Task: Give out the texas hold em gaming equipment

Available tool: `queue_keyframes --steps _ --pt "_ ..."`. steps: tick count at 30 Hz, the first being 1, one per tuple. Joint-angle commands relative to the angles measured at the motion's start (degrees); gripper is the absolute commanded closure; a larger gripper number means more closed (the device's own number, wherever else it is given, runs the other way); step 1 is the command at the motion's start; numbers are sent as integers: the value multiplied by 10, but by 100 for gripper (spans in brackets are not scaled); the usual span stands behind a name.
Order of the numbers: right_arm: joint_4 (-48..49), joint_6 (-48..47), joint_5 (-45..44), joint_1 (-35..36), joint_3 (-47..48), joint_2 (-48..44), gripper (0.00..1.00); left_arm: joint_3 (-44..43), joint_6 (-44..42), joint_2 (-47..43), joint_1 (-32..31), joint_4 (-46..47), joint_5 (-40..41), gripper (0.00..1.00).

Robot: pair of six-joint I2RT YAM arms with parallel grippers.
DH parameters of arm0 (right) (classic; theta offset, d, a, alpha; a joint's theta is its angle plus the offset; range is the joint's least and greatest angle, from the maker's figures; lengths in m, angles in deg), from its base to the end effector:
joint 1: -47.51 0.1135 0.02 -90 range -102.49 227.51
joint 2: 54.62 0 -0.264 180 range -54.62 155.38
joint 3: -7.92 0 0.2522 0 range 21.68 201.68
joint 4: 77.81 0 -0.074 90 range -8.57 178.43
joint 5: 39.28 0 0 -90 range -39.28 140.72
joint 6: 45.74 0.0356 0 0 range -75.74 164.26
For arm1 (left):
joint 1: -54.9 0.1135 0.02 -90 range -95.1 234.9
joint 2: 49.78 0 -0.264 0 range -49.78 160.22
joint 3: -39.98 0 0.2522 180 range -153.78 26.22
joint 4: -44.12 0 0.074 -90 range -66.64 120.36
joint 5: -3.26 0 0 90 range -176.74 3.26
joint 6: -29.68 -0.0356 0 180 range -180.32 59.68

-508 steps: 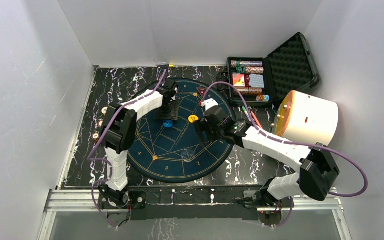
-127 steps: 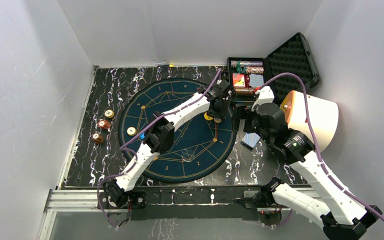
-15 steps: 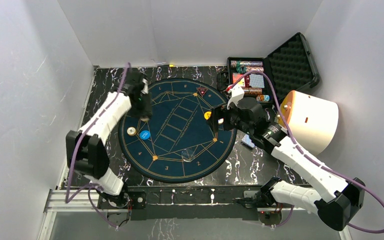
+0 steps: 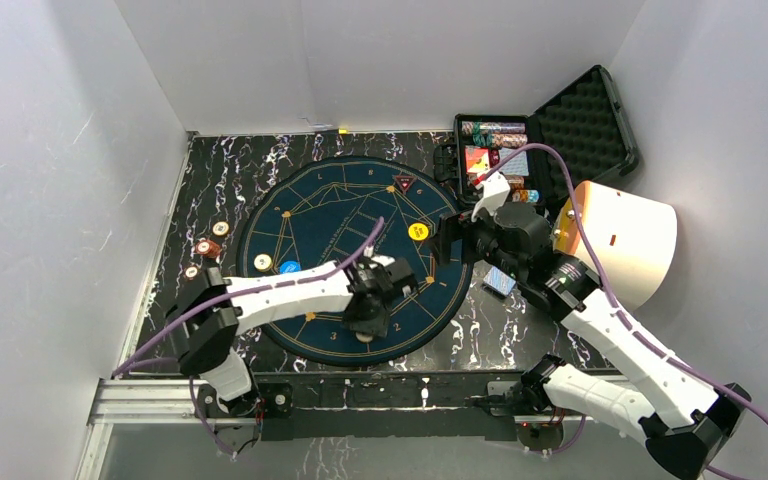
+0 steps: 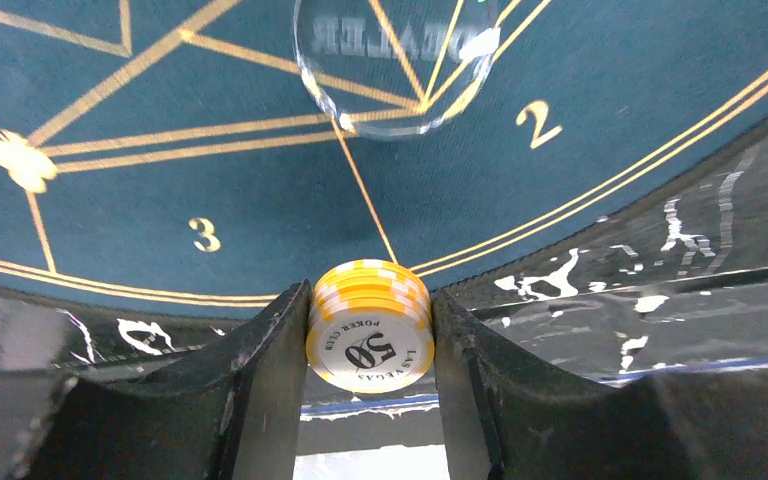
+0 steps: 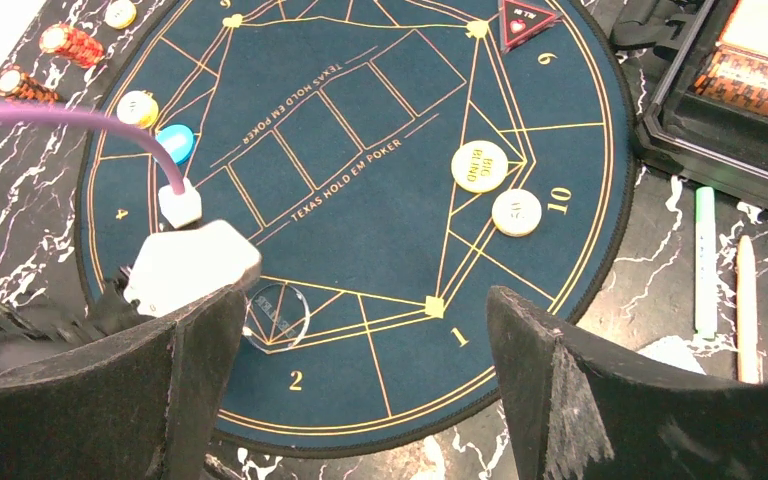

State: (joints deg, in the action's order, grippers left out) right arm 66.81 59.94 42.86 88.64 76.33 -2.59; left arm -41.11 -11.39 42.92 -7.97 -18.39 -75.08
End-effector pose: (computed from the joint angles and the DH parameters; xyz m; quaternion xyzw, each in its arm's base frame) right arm 0.1560 0.1298 0.3572 -0.1401 0.8010 0.2265 0.5361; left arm 0.1474 -0.2720 0.2217 0.1056 0.9797 -0.0574 0.1603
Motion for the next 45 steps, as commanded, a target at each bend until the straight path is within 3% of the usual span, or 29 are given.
queue_keyframes --steps 1,14,20,28,31,35,41,45 --pt "-5 -2 -22 1 26 -18 2 33 81 20 -33 19 13 82" --pt "3 1 -19 1 4 -21 2 74 50 71 -23 89 47 73" --pt "5 5 -9 2 0 -15 2 85 36 58 -7 94 26 43" --pt "-7 8 6 1 19 -3 2 -14 -36 -27 41 -13 17 27" --pt "-14 7 8 1 18 5 2 -35 -93 -88 136 -33 -6 24" --pt "-11 15 44 1 8 24 2 -42 -194 -124 330 -36 -33 22" --pt "-16 7 65 1 14 58 2 -73 -331 -78 603 22 -61 25" --pt "-11 5 85 1 15 76 2 -98 -355 -16 727 72 -63 24"
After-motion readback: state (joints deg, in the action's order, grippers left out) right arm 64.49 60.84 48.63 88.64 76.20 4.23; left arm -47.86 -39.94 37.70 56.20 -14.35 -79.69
